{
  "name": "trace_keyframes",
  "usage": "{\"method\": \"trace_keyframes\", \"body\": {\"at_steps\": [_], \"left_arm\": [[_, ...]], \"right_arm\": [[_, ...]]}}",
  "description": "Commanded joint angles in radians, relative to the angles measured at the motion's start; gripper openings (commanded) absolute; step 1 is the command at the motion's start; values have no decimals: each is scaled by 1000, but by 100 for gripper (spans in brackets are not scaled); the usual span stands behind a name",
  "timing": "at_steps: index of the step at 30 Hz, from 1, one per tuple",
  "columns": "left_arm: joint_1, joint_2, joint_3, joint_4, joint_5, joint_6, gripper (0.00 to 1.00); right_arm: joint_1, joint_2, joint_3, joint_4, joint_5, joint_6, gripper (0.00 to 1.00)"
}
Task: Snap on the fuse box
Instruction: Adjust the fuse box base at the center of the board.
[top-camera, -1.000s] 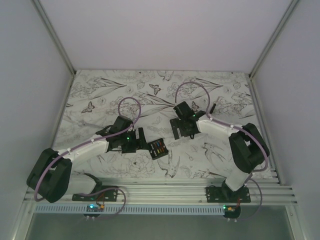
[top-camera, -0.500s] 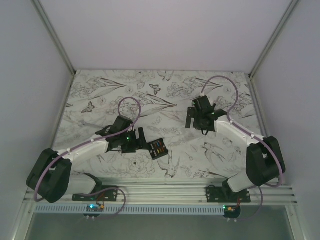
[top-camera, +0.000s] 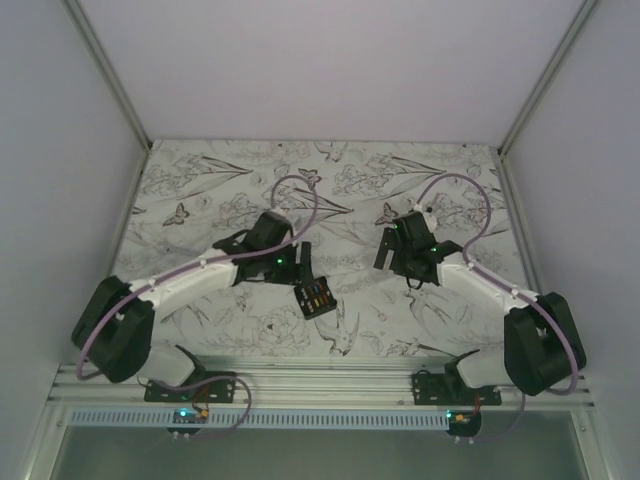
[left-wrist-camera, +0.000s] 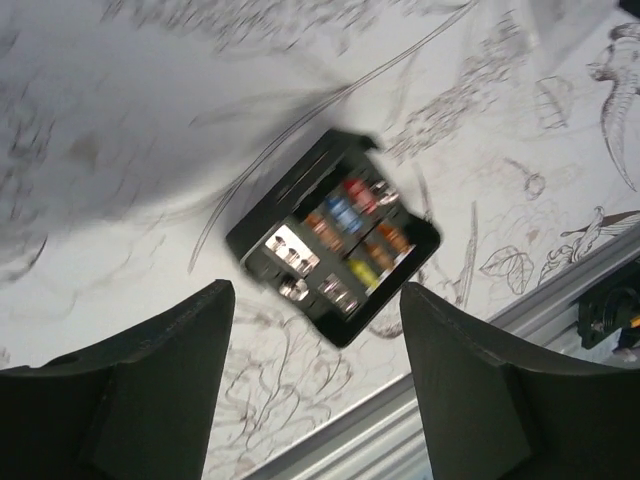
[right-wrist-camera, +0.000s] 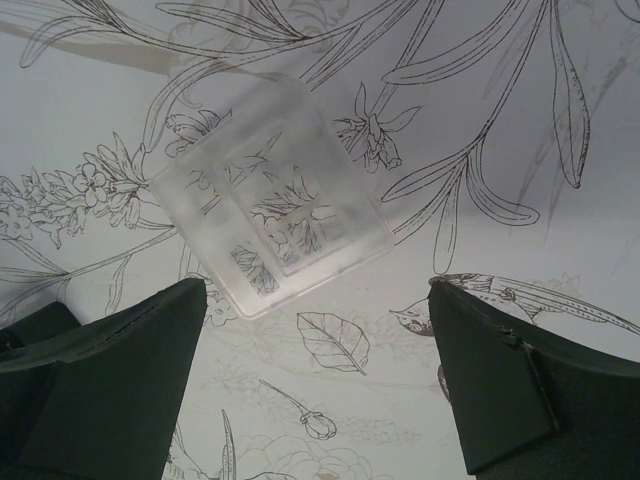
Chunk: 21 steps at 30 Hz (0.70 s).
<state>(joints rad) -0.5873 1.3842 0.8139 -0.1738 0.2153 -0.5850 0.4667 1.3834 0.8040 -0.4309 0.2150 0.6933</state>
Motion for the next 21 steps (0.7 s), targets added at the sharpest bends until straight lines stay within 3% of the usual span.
{"method": "trace_keyframes", "body": {"at_steps": [1, 7, 12, 21], "left_arm": [[-86, 126, 149, -119, -99, 159, 67], [-189, 285, 304, -194, -238, 237, 50], [-195, 346, 389, -235, -357, 277, 50], [-192, 450, 461, -257, -300, 312, 45]], "right_arm": [[-2, -43, -18, 44, 14, -4, 100], [-3, -83, -69, 82, -14, -16, 100], [-3, -105, -87, 97, -39, -23, 100], [-3, -126, -104, 107, -56, -29, 100]]}}
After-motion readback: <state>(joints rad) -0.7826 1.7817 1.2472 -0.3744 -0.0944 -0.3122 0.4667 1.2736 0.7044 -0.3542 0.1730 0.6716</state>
